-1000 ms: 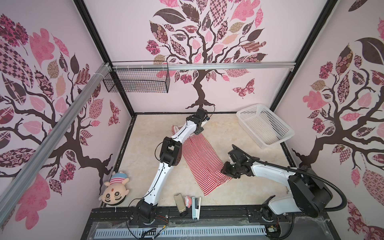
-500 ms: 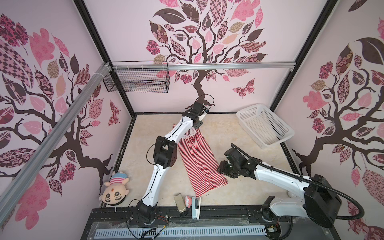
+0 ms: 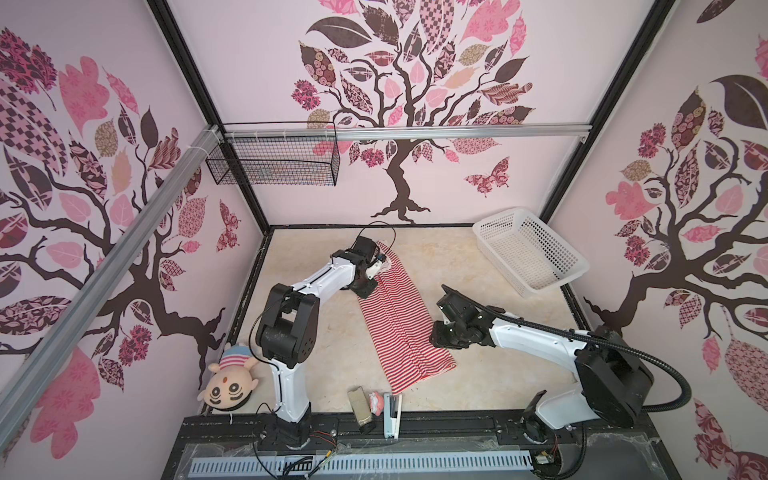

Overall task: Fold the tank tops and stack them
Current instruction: 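Rotate the striped top lengthwise with the left gripper while the right releases and withdraws, then move both grippers to the top's near hem, one at each corner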

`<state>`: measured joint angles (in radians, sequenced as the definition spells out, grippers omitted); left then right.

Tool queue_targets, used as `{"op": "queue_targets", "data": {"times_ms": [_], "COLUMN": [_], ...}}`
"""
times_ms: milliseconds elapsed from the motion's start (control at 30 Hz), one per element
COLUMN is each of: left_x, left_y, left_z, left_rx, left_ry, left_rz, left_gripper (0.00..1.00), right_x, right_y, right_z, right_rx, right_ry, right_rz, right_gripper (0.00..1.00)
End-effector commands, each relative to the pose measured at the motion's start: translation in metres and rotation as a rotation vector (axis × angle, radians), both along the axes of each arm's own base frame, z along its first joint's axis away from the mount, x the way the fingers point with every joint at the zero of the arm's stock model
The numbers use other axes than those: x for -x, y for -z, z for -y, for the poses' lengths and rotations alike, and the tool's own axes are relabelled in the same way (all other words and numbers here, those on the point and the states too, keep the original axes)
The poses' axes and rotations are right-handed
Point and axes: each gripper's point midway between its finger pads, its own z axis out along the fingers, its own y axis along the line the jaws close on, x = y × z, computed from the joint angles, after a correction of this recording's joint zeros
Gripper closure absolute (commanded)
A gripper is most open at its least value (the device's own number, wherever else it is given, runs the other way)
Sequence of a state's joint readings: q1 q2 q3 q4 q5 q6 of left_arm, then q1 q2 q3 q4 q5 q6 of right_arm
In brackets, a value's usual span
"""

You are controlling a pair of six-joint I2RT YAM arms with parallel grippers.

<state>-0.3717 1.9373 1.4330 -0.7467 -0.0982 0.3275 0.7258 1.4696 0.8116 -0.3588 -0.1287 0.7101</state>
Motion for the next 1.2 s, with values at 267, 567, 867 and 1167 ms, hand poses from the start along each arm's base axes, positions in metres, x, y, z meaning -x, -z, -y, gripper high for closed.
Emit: {"op": "queue_targets", "data": {"times_ms": [267, 567, 867, 1167], "left_x": [-0.025, -0.036, -0.072, -0.131], "left_y": [0.015, 0.052, 0.059, 0.046], "left_z": [0.012, 0.004, 0.015, 0.024], "left_rx": [0.085, -0.007, -0.023, -0.03], "left_ry": [-0.06, -0.07, -0.037, -0.03], "left_rz": [0.003, -0.05, -0.052, 0.008], "left_gripper": [0.65, 0.65, 0.66, 0.68], "right_x": [0.017, 0.037, 0.042, 0.038], "right_y": [0.022, 0.025, 0.027, 0.027], "right_z": [0.001, 0.003, -0.011, -0.049], "right_rx": [-0.034, -0.102, -0.124, -0.122], "right_ry": [0.006, 0.049, 0.058, 0.07], "right_rz": [-0.072, -0.115, -0.136, -0.154], "right_gripper": [0.61, 0.63, 0.63, 0.63]}}
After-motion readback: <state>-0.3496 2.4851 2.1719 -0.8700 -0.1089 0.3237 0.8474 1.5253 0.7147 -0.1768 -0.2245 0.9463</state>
